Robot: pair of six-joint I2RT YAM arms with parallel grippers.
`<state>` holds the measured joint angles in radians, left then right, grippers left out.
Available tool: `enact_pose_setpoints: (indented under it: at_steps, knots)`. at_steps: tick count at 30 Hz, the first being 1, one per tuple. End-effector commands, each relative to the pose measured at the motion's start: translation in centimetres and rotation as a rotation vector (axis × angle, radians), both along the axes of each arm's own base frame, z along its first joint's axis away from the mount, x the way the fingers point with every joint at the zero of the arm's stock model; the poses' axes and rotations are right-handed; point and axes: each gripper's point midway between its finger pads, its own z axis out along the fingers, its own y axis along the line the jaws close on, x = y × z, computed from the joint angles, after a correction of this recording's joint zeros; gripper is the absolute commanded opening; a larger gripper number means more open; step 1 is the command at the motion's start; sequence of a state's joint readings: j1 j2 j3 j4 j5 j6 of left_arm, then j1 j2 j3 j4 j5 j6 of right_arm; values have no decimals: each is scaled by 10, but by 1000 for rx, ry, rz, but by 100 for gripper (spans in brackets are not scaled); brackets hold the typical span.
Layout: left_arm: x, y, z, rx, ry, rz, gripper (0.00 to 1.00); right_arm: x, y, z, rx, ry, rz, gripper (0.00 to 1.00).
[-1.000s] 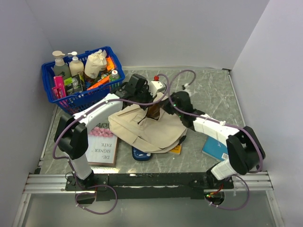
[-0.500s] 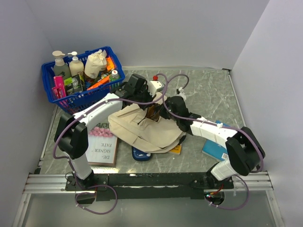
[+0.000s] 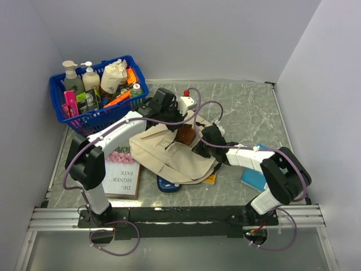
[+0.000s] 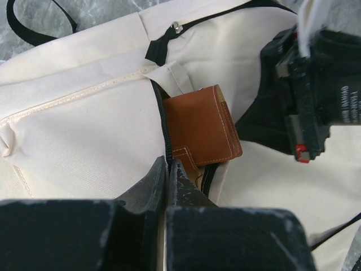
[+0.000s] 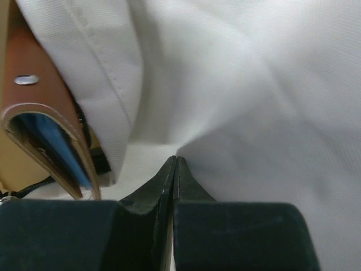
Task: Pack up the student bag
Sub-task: Place the personal item in the student bag.
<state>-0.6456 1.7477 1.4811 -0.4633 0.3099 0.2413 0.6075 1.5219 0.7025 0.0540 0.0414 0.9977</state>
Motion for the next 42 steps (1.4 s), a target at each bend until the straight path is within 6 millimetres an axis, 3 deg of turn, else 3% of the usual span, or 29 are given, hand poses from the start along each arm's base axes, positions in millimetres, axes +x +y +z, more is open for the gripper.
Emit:
enact_pose_setpoints:
  at_steps: [1,4,6,13,18,27,37,42]
  knots:
    - [4,-22,35,-100,-50,-44,1,16,29,16,74,-48,79,0]
    - [3,-23,30,-90,-34,-50,1,25,38,35,74,-81,92,0]
    - [2,-22,28,-87,-29,-55,1,29,27,42,27,-108,70,0]
    - [1,-18,19,-67,-31,-59,1,5,-15,52,-24,-163,46,0]
    - [-1,-17,16,-60,-31,-59,1,17,-40,63,0,-212,-31,0]
    - [-1,-17,19,-68,-33,-57,1,52,-20,87,98,-256,-38,0]
    - [-1,-20,18,-77,-24,-66,1,58,3,88,183,-232,-22,0]
    - [-3,-20,19,-82,-20,-71,1,67,12,74,191,-190,-20,0]
